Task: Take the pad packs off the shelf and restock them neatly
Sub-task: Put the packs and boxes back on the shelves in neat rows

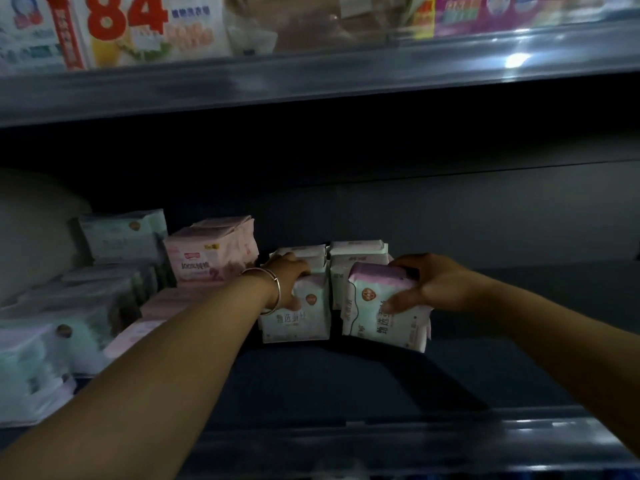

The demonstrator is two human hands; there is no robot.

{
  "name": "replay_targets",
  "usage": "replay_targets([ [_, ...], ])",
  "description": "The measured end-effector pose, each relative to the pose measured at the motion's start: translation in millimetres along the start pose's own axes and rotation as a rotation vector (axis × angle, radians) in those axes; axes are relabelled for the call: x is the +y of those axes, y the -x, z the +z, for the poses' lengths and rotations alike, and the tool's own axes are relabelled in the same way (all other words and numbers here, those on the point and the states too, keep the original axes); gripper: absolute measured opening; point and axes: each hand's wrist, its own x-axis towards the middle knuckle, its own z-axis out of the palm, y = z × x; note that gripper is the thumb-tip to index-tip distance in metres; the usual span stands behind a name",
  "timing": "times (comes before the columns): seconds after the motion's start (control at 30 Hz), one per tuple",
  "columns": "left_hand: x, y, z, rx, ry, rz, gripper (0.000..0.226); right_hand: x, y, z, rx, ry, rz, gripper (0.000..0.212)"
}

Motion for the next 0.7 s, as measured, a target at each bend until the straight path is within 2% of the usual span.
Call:
replay_targets([
  [0.17,4.8,4.7,0.3,-0.007,-0.071,-0.019,0.070,0.9,3.8,-0.9,0.020,-0.023,0.008,0.047],
  [0.3,12.0,12.5,-4.2,0.010,-0.079,-0.015,0.085,-4.2,6.9,1.8,0.058,-0.151,0.012,0.043],
  [0.43,28.7,26.5,-15.2,0.092,0.267,0.029,0.087,-6.3,10.0,5.1,0.109,-0.393,0.068,0.044],
  [0.57,40.6,38.3,-19.2,0.025,0.663,0.026,0.083,-6.5,15.4,10.4,0.113,-0.471,0.103,0.043],
  [0.63,44.9,43.7,-18.5,0.003,0.776,0.014,0.074,-6.4,18.5,13.0,0.099,-0.508,0.095,0.041],
  [0.7,48.5,47.6,-18.3,-0.019,1.000,0.027,0.055,-7.3,22.8,14.5,0.079,-0.558,0.048,0.043],
])
